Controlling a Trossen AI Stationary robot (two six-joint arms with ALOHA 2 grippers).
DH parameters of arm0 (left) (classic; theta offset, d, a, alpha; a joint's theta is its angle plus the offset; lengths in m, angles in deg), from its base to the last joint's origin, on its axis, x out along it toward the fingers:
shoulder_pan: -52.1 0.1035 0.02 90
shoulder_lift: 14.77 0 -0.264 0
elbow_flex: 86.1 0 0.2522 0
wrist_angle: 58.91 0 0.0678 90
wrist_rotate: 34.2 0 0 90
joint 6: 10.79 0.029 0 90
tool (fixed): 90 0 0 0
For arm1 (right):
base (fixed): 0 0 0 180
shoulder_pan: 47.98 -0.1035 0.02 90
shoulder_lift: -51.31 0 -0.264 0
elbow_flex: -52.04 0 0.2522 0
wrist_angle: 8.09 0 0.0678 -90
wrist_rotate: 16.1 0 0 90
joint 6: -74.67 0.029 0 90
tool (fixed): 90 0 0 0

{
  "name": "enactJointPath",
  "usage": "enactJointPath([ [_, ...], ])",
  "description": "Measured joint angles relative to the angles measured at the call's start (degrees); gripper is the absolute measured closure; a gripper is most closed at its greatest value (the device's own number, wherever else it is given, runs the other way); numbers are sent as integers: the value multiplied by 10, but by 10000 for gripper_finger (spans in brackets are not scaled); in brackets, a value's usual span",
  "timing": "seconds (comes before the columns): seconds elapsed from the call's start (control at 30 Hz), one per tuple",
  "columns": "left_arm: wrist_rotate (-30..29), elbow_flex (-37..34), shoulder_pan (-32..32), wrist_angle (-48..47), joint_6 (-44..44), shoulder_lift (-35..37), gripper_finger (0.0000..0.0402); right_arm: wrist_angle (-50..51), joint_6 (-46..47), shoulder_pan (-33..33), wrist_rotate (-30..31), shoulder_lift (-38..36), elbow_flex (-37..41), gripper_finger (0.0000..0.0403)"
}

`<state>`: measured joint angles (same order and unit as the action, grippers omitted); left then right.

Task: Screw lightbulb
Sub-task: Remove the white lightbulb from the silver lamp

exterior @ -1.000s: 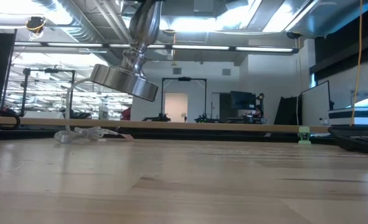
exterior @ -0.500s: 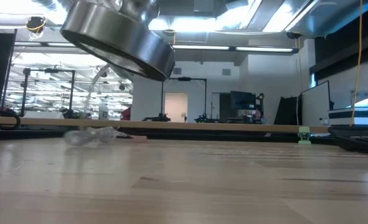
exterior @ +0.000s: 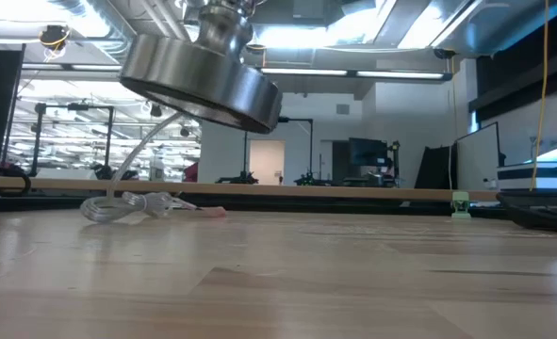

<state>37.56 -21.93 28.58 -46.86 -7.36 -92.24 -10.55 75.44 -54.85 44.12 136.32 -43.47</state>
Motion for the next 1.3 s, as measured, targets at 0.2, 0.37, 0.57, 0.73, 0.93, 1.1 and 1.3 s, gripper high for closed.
enactJointPath([
  [0.2,-26,0,-3,3,2,3,282,36,-38,1,74,-13,0,65],
  [0.37,-92,0,-11,2,8,8,282,120,-55,1,150,-45,0,12],
  [0.57,-243,0,-25,8,45,13,282,229,-72,2,269,-99,0,16],
  [0.73,-399,0,-18,7,75,13,282,250,-75,2,392,-113,0,24],
  [0.93,-568,0,8,8,87,13,282,204,-76,3,459,-81,0,24],
  [1.1,-593,0,23,7,83,14,282,106,-102,9,480,-42,0,24],
  [1.3,-602,0,21,7,83,14,282,-16,-101,26,494,12,0,24],
])
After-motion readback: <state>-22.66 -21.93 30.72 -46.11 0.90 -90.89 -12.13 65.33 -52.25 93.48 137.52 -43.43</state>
